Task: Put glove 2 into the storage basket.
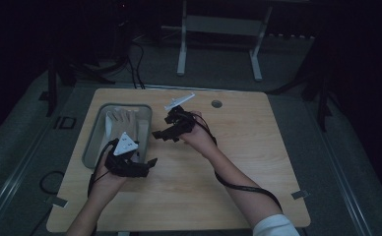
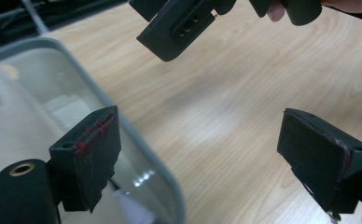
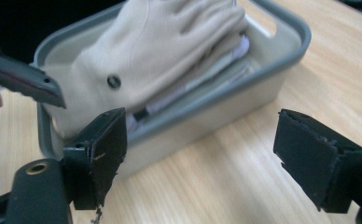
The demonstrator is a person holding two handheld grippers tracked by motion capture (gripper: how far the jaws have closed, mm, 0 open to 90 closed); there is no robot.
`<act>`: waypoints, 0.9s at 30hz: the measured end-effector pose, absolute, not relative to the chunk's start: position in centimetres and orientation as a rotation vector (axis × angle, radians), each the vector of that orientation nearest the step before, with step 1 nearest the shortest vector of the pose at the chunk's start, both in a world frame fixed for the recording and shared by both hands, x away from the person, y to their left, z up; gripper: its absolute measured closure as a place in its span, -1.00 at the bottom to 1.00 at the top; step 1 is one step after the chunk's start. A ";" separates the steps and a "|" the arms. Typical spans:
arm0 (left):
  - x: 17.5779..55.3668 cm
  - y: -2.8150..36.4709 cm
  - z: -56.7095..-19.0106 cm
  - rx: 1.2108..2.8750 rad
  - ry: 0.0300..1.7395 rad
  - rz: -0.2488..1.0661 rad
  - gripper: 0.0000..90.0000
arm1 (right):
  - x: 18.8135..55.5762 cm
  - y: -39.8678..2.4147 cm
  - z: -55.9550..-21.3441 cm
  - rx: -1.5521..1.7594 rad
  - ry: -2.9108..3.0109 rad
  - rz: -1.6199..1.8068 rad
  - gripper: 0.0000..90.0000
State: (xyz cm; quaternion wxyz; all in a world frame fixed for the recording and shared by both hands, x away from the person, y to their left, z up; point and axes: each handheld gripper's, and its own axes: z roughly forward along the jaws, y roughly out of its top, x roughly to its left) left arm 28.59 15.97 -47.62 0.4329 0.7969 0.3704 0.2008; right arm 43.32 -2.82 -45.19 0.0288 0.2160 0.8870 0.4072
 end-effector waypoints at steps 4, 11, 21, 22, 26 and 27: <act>28.6 14.7 -48.1 1.998 0.896 0.475 -0.69 | 43.0 -4.3 -46.1 0.687 2.730 1.247 -0.62; 28.5 12.7 -48.8 1.988 0.840 0.432 -0.69 | 42.8 -6.5 -47.8 0.680 2.736 1.253 -0.64; 28.2 10.4 -50.9 2.014 0.722 0.359 -0.69 | 41.9 -9.4 -50.3 0.704 2.733 1.243 -0.64; 28.2 10.2 -51.2 2.025 0.715 0.354 -0.69 | 41.8 -9.7 -50.6 0.711 2.733 1.242 -0.64; 28.3 9.5 -52.2 2.043 0.712 0.318 -0.69 | 41.3 -10.7 -51.8 0.717 2.742 1.235 -0.65; 28.3 9.3 -52.4 2.049 0.711 0.310 -0.69 | 41.2 -11.0 -52.0 0.721 2.739 1.233 -0.65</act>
